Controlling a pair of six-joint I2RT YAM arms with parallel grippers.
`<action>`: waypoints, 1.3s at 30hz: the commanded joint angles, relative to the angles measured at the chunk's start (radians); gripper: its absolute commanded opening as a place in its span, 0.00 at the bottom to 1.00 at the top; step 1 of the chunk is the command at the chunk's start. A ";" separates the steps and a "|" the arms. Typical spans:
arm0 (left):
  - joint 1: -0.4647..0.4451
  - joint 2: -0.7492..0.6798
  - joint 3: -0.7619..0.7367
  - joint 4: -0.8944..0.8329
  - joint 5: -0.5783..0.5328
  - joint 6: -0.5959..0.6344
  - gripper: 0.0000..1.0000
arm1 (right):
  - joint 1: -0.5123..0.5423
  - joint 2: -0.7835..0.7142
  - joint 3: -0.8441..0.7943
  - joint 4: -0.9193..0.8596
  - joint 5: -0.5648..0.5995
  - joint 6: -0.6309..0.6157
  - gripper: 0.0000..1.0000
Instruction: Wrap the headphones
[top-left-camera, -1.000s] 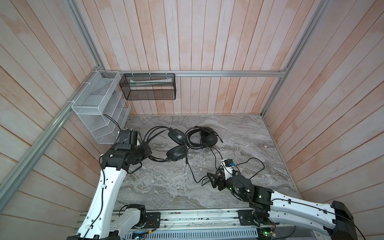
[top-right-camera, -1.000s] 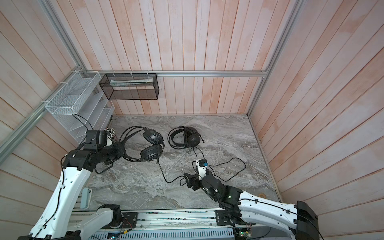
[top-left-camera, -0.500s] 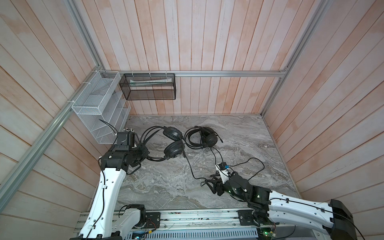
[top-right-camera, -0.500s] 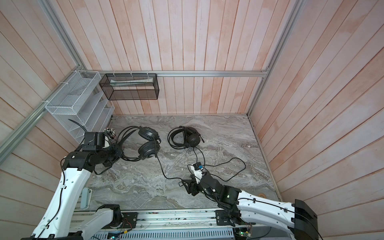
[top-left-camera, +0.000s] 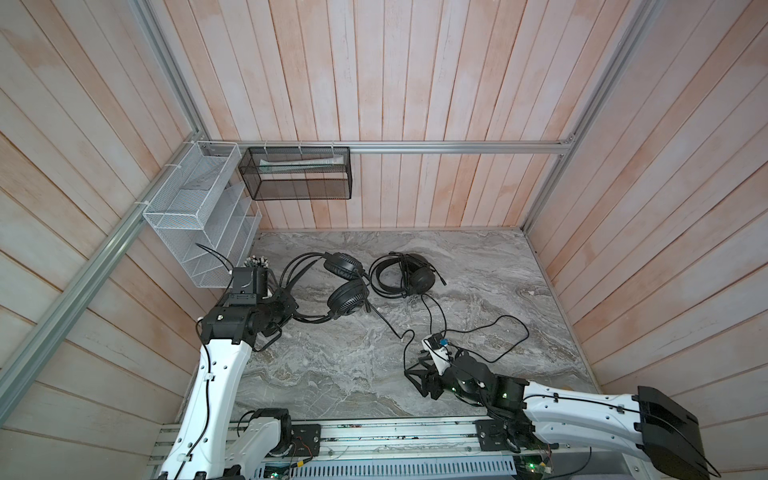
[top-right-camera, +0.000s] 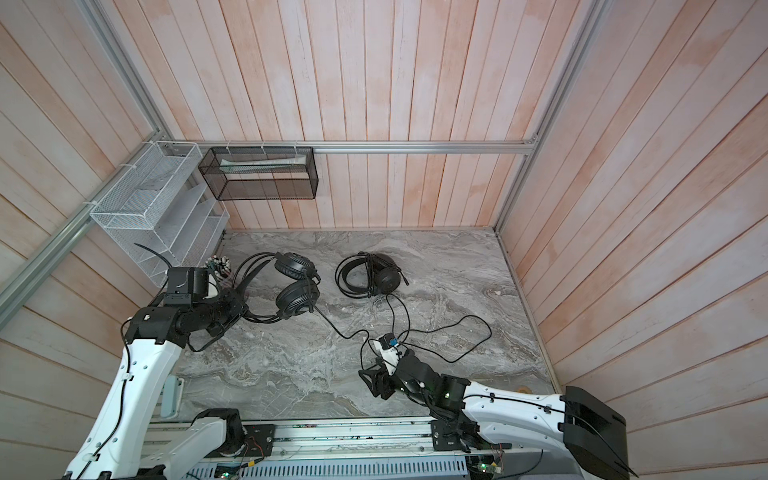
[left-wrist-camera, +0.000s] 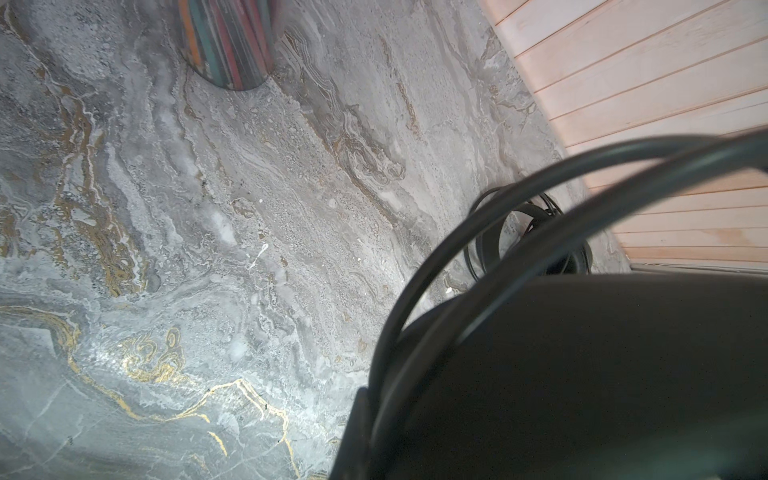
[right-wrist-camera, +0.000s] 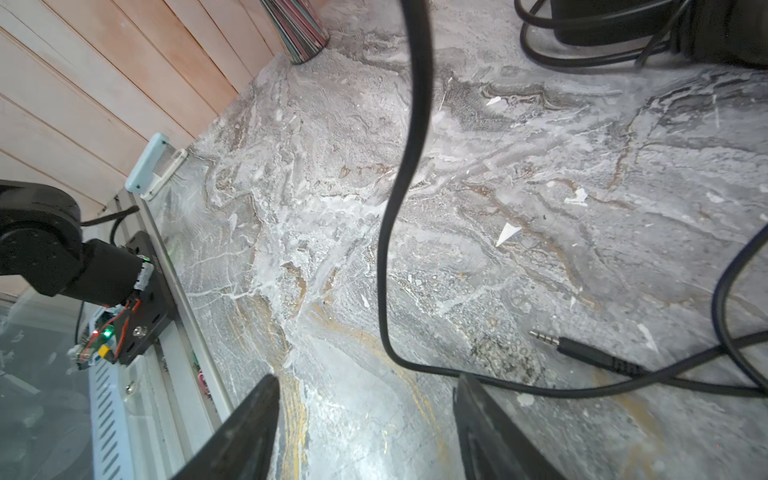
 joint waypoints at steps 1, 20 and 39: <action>0.006 -0.026 -0.001 0.056 0.036 -0.023 0.00 | 0.006 0.109 0.028 0.113 0.029 -0.056 0.67; 0.002 -0.045 -0.054 0.093 -0.001 0.025 0.00 | 0.045 0.020 0.198 -0.137 0.265 -0.196 0.00; -0.201 -0.011 -0.173 0.258 -0.050 0.296 0.00 | 0.096 -0.083 1.010 -0.821 0.301 -0.643 0.00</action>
